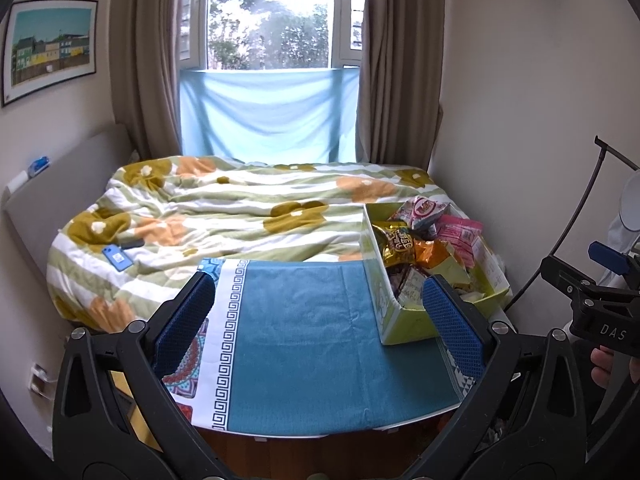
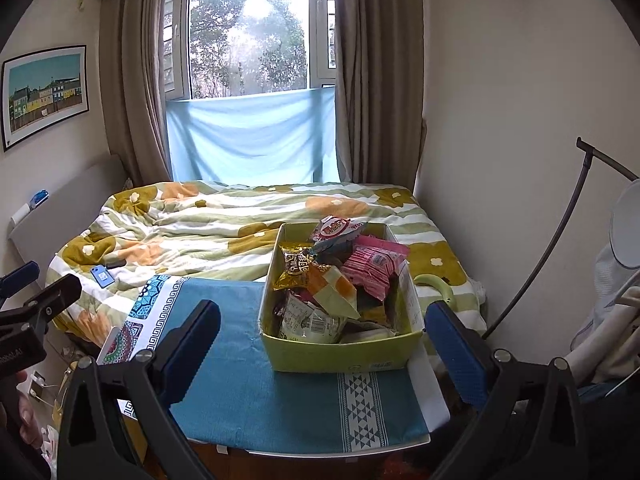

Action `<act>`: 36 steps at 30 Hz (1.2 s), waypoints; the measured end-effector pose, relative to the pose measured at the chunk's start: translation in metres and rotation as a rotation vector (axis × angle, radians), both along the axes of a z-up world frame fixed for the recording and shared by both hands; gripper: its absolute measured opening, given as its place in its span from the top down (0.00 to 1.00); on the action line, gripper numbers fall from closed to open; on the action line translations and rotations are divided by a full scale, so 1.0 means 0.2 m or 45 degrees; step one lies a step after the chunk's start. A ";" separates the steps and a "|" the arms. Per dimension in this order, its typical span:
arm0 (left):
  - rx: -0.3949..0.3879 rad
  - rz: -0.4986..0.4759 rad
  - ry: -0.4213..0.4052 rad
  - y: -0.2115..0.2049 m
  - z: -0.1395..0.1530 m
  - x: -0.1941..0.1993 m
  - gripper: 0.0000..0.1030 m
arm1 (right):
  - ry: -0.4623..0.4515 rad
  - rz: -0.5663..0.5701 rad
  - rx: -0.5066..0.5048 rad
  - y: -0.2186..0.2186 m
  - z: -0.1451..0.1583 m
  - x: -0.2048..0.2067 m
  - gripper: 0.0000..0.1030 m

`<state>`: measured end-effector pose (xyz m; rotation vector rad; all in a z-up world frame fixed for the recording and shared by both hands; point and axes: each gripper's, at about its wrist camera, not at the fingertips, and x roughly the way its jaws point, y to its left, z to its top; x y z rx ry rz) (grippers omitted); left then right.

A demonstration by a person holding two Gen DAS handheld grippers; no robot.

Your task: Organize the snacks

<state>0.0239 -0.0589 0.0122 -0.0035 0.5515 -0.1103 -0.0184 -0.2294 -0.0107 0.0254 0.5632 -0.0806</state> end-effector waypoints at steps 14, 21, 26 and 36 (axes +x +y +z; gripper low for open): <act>-0.008 0.018 0.003 0.04 -0.02 -0.03 0.00 | 0.013 0.010 -0.001 0.03 -0.02 -0.01 0.01; -0.009 0.024 0.006 0.06 -0.02 -0.04 0.00 | 0.013 0.010 0.001 0.03 -0.02 -0.01 0.01; -0.013 0.029 0.009 0.07 -0.02 -0.04 0.00 | 0.015 0.011 0.000 0.03 -0.02 -0.01 0.01; -0.002 0.030 0.000 0.08 -0.02 -0.05 0.00 | 0.019 0.011 0.001 0.06 -0.04 -0.03 0.01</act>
